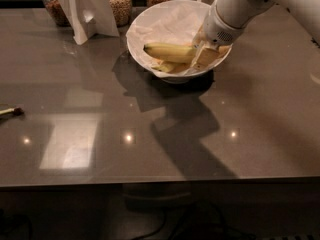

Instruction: Pick banana from white bowl

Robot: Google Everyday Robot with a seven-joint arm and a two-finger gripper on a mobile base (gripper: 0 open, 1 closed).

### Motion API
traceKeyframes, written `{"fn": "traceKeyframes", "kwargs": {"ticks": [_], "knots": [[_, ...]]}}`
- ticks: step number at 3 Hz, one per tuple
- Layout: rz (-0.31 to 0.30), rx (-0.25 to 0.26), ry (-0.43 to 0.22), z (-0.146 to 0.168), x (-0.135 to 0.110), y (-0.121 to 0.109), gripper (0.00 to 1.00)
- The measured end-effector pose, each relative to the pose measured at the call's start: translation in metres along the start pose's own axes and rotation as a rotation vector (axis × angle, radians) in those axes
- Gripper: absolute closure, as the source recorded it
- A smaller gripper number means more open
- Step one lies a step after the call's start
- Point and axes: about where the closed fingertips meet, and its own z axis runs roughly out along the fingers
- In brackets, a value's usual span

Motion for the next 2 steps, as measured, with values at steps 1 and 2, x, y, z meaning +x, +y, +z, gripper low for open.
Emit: {"fn": "traceKeyframes", "kwargs": {"ticks": [1,2], "knots": [[0.006,-0.003,0.001,0.0033,0.002,0.0008,0.55],[0.011,0.0,0.01,0.0042,0.0042,0.0016,0.74]]}}
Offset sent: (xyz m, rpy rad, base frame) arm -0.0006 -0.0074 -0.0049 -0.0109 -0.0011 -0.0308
